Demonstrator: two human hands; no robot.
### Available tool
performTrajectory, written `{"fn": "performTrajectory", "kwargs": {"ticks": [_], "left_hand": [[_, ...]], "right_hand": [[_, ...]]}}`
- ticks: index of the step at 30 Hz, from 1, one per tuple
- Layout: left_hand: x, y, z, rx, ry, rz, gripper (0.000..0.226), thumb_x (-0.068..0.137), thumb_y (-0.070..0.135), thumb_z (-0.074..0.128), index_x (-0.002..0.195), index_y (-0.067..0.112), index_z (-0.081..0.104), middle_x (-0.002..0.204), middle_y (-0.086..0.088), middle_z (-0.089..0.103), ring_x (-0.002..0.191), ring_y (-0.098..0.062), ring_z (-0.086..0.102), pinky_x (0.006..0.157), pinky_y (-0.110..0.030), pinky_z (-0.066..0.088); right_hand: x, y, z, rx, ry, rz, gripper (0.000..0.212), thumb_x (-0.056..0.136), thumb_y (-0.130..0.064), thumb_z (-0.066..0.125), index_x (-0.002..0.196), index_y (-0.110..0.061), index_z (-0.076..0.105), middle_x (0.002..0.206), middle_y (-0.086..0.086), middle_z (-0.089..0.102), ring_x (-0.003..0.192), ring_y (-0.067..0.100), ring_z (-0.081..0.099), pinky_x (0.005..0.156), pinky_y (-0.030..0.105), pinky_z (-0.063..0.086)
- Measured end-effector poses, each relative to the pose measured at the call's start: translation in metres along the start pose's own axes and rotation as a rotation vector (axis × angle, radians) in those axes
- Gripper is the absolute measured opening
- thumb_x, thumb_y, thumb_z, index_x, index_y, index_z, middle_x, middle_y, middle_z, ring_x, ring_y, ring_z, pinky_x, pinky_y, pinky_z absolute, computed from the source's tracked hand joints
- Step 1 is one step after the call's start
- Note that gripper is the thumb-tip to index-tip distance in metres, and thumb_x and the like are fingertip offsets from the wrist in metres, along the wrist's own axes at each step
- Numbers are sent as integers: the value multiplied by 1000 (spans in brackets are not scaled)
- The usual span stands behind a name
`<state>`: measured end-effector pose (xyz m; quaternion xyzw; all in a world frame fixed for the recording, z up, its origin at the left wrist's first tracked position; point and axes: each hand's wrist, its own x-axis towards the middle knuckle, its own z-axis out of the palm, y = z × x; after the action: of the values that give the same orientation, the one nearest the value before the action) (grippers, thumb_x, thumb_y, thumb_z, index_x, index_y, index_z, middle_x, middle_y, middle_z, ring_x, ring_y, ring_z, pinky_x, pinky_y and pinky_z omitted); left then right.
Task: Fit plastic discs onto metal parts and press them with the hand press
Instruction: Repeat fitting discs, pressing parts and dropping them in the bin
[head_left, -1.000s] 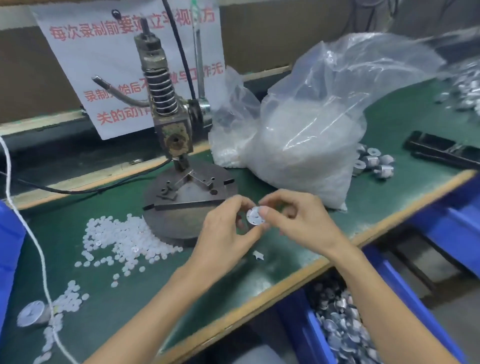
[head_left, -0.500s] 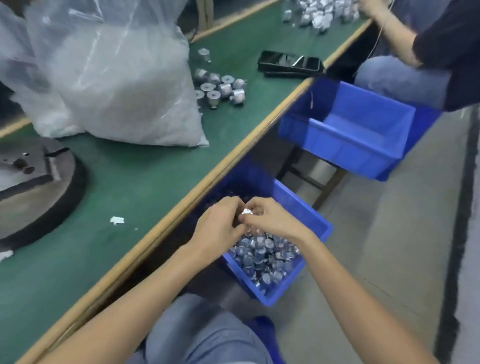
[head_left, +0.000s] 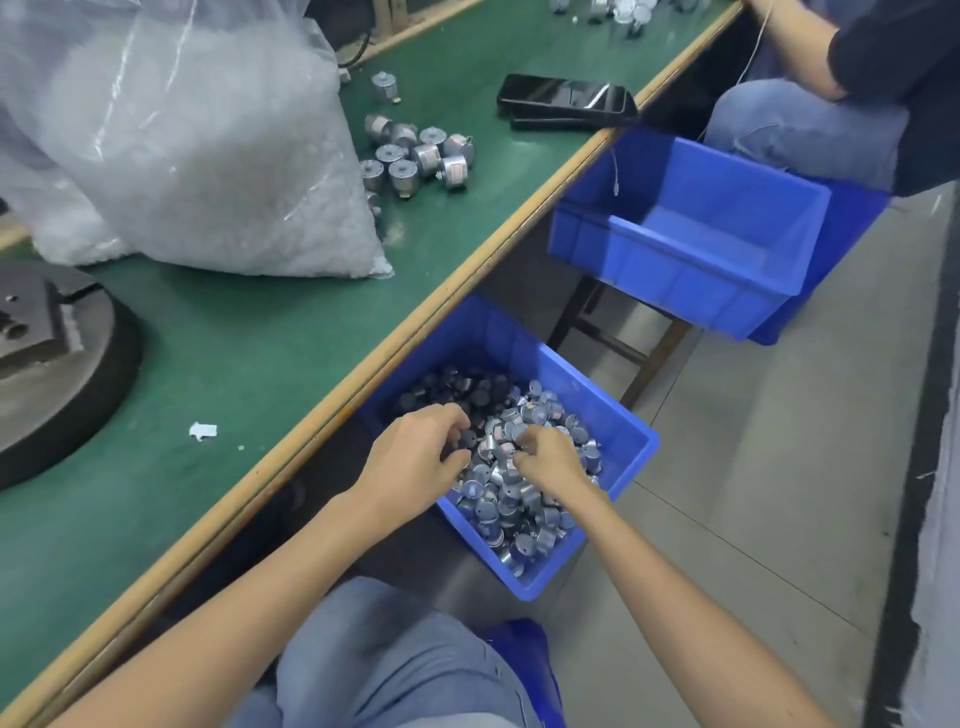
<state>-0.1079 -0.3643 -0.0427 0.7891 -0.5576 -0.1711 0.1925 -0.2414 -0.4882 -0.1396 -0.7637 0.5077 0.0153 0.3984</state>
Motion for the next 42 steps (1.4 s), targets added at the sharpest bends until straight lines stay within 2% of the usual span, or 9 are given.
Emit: {"fn": "performTrajectory", "kwargs": {"ticks": [7,14,17,21,26,31,36,39,42], "left_hand": [[1,11,-52,-90,147,64,41,85,19,63,123,19,49,96,13,55,75,-7,46,74,-26,44],[-31,-9,-153,-38,399,45,36,80,12,66,115,13,56,92,9,57,76,-18,55,75,-35,47],[-63,-38,-183,-13,489,-85,33,80,12,64,112,14,58,91,8,61,76,-16,56,76,-34,47],[-115,-76,-218,-17,633,-270,27,79,9,64,106,14,62,89,7,65,75,-12,55,78,-29,47],[-192,-109,-262,35,762,-463,25,79,8,63,103,15,63,92,5,66,72,-5,53,76,-25,45],[-275,-124,-291,136,906,-673,28,78,11,63,106,16,64,98,3,68,90,-17,57,89,-36,44],[-369,-130,-310,219,991,-857,26,77,4,63,102,9,66,96,-2,68,89,-22,60,85,-35,46],[-426,-138,-314,208,969,-1043,26,78,6,62,103,10,66,97,-2,69,89,-21,61,83,-32,46],[-465,-149,-305,210,713,-1249,23,78,13,64,102,13,63,99,1,67,94,-20,60,84,-33,46]], "right_hand": [[-19,-97,-55,252,251,-341,11,87,-18,59,90,-21,69,74,-8,62,71,11,57,73,28,47],[-48,-214,-68,372,114,-686,16,87,-10,62,78,-23,65,69,-11,63,69,8,58,72,26,47],[-60,-264,-43,340,-6,-818,15,87,-10,62,79,-21,65,67,-16,60,61,-6,54,62,11,42],[-84,-333,2,275,-149,-992,13,86,-11,62,79,-20,67,65,-18,60,55,-9,52,60,8,38],[-140,-416,57,164,-345,-1254,12,86,-10,59,84,-16,69,72,-11,65,64,-3,54,65,14,42],[-201,-476,110,82,-467,-1489,11,87,-12,59,84,-7,69,66,-7,62,56,-1,49,57,17,36],[-275,-515,169,18,-600,-1687,9,84,-11,59,80,-13,66,68,-6,60,61,11,52,67,29,45],[-318,-531,202,-53,-647,-1829,9,86,-14,57,80,-10,63,71,-1,61,72,26,58,73,39,47],[-351,-536,232,-325,-732,-1927,14,88,-19,54,89,-10,65,83,6,65,87,30,60,74,38,47]]}}
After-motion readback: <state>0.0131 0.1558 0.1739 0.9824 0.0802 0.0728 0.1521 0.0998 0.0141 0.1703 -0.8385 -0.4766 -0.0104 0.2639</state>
